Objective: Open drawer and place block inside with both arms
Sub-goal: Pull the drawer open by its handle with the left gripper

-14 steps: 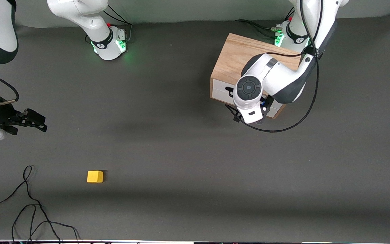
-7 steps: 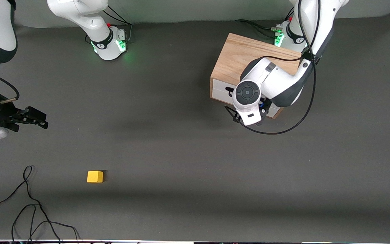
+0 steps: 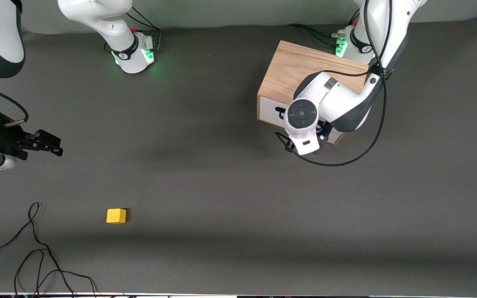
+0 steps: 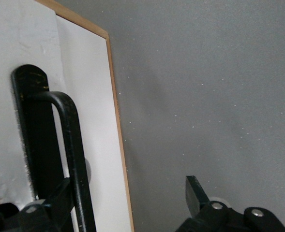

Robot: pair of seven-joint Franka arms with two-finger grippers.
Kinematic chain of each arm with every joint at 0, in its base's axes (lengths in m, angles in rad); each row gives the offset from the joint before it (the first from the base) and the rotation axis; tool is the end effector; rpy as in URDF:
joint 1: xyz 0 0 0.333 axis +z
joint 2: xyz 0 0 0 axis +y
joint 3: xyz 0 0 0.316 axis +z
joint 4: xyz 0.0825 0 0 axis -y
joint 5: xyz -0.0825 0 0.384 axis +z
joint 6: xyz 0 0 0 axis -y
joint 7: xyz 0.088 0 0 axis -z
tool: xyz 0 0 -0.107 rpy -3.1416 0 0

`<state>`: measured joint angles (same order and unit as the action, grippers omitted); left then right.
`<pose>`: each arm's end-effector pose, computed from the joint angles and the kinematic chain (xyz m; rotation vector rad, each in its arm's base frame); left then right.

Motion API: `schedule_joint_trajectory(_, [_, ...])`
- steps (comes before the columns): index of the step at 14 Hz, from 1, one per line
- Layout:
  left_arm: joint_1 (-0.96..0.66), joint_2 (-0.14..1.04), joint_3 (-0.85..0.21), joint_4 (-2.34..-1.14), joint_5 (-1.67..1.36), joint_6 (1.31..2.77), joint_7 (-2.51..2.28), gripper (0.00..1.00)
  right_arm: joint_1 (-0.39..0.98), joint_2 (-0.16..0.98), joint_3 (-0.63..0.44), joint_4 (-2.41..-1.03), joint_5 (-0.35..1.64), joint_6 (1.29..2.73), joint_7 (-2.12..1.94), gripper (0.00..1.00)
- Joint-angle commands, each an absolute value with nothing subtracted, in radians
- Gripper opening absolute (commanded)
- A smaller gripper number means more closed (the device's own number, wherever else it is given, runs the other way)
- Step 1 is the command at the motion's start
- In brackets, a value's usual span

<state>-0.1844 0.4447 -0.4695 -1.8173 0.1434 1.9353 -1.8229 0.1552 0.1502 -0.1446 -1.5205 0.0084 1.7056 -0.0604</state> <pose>0.5006 -0.3492 0.2974 -2.4622 -1.5287 0.2324 0.6104 0.0134 0.5739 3.1250 0.1126 0.0565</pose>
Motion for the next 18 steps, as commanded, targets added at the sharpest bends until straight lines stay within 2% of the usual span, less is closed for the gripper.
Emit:
schedule_joint_trajectory(1, [-0.193, 0.497, -0.466, -1.746, 0.170, 1.934, -1.899, 1.00, 0.163, 0.132, -0.155, -1.551, 0.005, 1.703, -0.037, 1.00])
schedule_joint_trajectory(18, [-0.227, 0.666, -0.468, -1.490, 0.310, 1.936, -1.939, 1.00, 0.166, 0.141, -0.150, -1.551, 0.006, 1.709, -0.034, 1.00])
